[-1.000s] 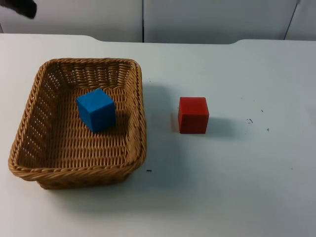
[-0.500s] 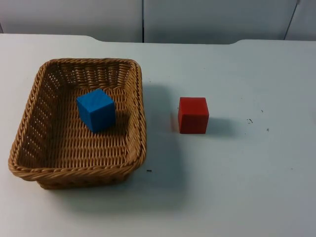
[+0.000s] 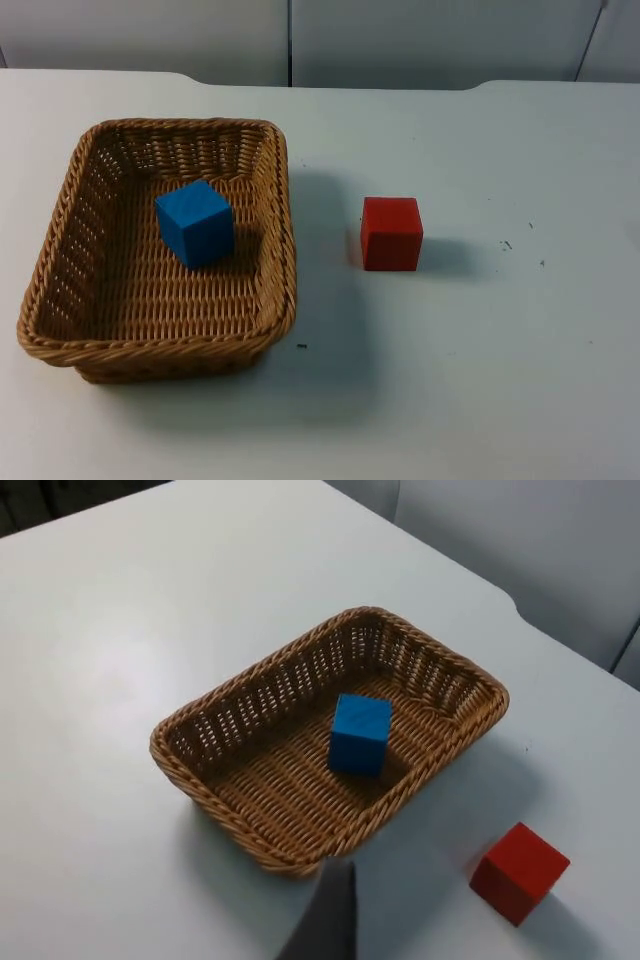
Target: Pick up the basket with the left hand and place the blue cube into the basket with the right hand.
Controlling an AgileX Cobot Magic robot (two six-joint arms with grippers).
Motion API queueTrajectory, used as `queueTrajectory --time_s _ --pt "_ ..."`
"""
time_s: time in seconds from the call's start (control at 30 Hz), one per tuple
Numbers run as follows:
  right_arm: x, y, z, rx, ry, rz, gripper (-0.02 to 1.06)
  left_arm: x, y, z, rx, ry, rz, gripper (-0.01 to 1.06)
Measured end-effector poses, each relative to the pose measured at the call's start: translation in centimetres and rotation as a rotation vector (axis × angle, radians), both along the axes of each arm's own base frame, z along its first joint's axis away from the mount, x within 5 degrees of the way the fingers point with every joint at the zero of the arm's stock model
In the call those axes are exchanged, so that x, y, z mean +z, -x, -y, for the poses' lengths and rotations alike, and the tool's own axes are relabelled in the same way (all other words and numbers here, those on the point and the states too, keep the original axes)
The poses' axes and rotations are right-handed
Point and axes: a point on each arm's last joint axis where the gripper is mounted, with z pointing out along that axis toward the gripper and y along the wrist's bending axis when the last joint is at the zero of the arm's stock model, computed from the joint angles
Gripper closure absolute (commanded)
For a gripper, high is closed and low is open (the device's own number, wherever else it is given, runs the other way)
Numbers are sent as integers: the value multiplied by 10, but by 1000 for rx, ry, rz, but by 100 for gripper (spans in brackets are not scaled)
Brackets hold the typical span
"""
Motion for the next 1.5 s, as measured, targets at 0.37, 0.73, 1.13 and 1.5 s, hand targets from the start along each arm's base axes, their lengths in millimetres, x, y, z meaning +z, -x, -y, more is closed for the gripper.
queueTrajectory --time_s 0.37,0.73,1.13,1.5 --pt "-26 31 38 -31 -16 -34 27 -27 44 -11 202 -2 -12 27" --pt "-52 72 83 -48 -26 -115 27 -40 57 -13 238 -31 -106 26" --pt "-57 101 116 -40 -141 -43 27 -42 58 -17 263 -66 -123 26" --pt "-70 111 132 -82 -86 -89 27 -53 54 -23 346 -42 -177 26"
